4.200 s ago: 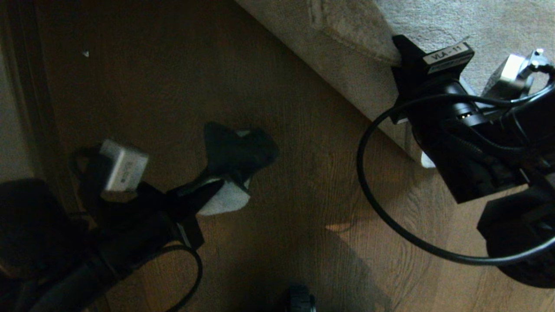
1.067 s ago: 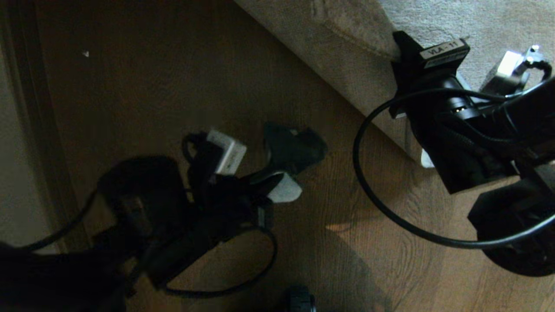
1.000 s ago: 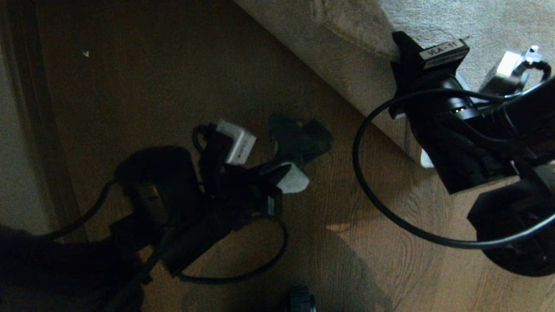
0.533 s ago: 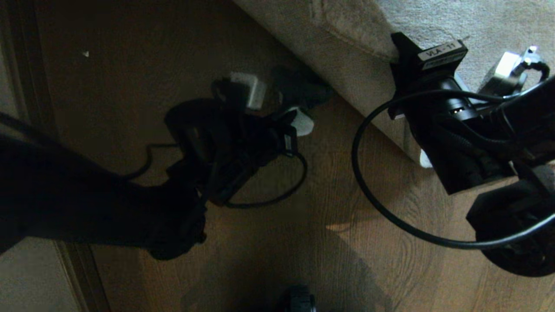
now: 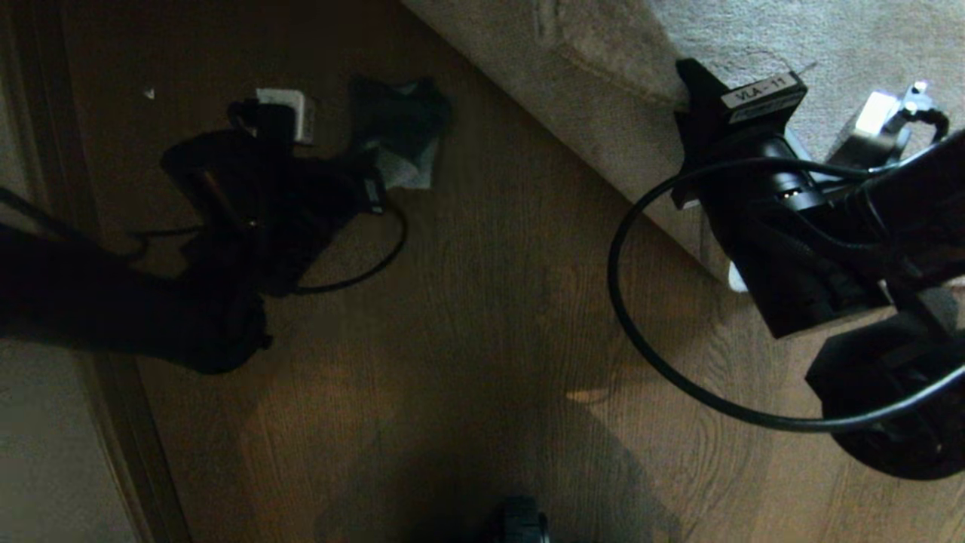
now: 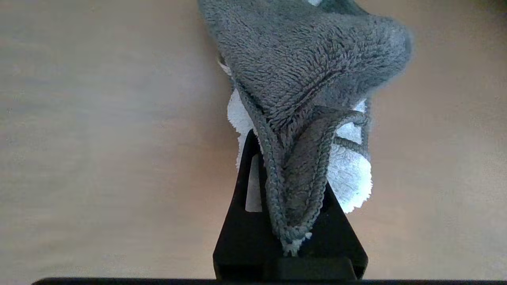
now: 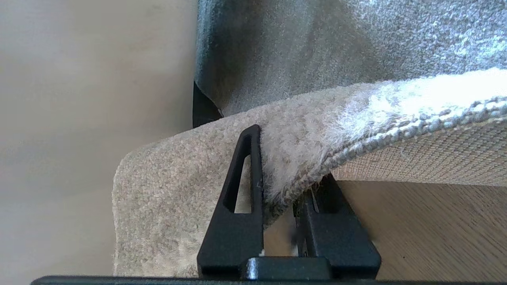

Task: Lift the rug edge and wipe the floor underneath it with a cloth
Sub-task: Wipe the floor under the carpet with a rag

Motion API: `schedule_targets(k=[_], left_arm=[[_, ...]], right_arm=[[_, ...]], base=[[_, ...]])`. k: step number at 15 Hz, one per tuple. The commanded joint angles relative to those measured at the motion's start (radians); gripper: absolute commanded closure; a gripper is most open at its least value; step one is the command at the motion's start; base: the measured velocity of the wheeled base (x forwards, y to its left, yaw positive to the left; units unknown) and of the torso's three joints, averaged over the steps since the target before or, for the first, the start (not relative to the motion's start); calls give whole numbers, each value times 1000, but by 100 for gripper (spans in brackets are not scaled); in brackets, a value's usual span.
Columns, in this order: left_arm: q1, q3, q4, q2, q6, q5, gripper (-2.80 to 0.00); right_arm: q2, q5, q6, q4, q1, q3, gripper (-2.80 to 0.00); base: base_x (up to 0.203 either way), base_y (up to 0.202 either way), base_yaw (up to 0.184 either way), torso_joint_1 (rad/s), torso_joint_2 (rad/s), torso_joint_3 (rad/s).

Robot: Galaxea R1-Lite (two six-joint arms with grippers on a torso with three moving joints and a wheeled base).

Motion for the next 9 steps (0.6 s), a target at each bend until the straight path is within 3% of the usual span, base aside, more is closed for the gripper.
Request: schedule_targets(k=[1, 4, 7, 9], left_arm=[[47, 7, -6, -78, 1, 0, 0], [46, 59, -3, -161, 38, -9, 0], [7, 231, 0, -268, 46, -22, 0], [-69, 376, 6, -350, 47, -25, 0]], right_arm=[[11, -2, 6, -48, 2, -1, 0], [15, -1, 7, -48, 2, -17, 0], [20, -1, 7, -48, 2, -22, 0], [20, -1, 9, -48, 2, -21, 0]], base=[[0, 0, 0, 0, 0, 0], [0, 0, 0, 0, 0, 0], [0, 0, 0, 0, 0, 0], [0, 0, 0, 0, 0, 0]])
